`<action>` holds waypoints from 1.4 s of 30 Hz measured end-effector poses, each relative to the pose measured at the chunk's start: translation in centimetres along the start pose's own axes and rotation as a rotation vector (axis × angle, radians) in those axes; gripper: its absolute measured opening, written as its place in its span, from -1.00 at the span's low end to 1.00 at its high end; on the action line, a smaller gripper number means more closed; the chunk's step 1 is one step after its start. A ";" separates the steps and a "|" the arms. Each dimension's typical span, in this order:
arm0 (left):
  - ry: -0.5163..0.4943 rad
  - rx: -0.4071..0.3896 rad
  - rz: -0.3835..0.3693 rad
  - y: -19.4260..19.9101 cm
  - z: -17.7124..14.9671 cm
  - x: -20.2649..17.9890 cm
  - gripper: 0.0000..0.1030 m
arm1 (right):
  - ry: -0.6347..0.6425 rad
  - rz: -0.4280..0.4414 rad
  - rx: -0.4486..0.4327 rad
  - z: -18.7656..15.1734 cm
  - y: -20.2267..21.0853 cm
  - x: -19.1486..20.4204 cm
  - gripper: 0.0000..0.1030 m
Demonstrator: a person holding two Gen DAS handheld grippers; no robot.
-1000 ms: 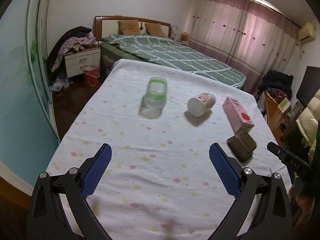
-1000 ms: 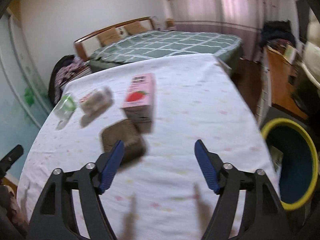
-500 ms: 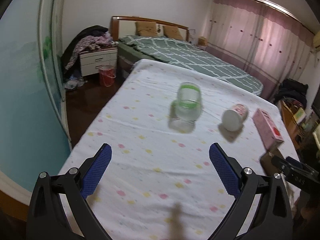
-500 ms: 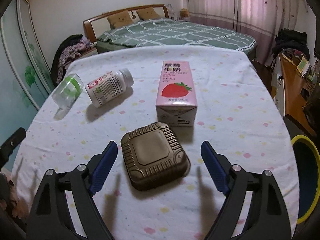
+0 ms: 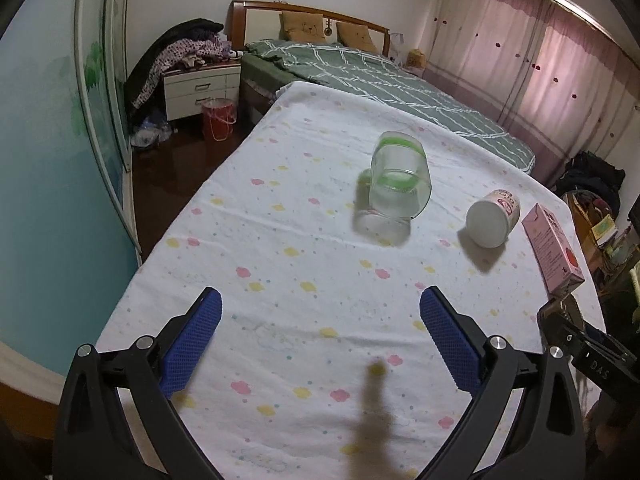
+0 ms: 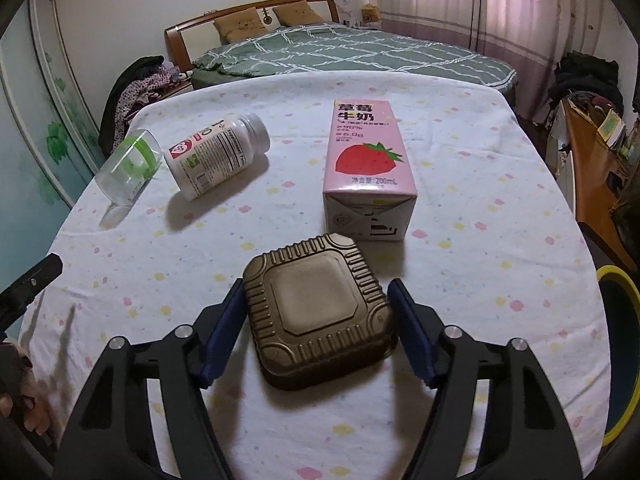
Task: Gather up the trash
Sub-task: 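Grasp the brown ribbed container with the right gripper and carry it over the bin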
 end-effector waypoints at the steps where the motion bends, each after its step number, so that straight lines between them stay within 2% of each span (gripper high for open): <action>1: 0.005 0.002 -0.003 0.0 0.0 0.1 0.90 | -0.002 0.003 -0.003 -0.1 0.2 0.0 0.21; 2: 0.014 0.006 -0.008 -0.1 0.0 0.2 0.90 | -0.007 0.010 -0.006 -0.2 0.5 0.0 0.15; 8: 0.011 0.022 -0.005 -0.5 -0.2 0.0 0.90 | -0.060 0.004 -0.034 -1.0 2.8 -1.9 0.14; 12: 0.008 0.024 -0.004 -0.5 -0.3 -0.1 0.90 | -0.092 -0.041 -0.060 -1.7 4.7 -4.2 0.14; 18: 0.005 0.028 -0.004 -0.6 -0.3 -0.2 0.90 | -0.232 -0.180 -0.048 -4.8 6.5 -11.5 0.14; 23: -0.005 0.031 -0.001 -0.6 -0.4 -0.3 0.90 | -0.386 -0.332 -0.040 -8.5 8.6 -18.7 0.14; 31: -0.010 0.032 0.009 -0.7 -0.4 -0.4 0.90 | -0.547 -0.518 -0.045 -12.3 10.8 -25.7 0.19; 35: -0.014 0.035 0.013 -0.8 -0.5 -0.4 0.90 | -0.568 -0.526 -0.071 -12.9 11.2 -26.2 0.32; 42: -0.020 0.038 0.026 -0.9 -0.6 -0.4 0.90 | -0.523 -0.497 -0.115 -11.6 11.2 -24.0 0.46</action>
Point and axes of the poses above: each gripper's, at about its wrist camera, not at the fingertips, and y roughly against the way its jaws point, x to its left, z to its top, the point moved 5 cm from there along -y, roughly the way its jaws point, and after that the axes turned 12 degrees about y, right-handed, at the moved point
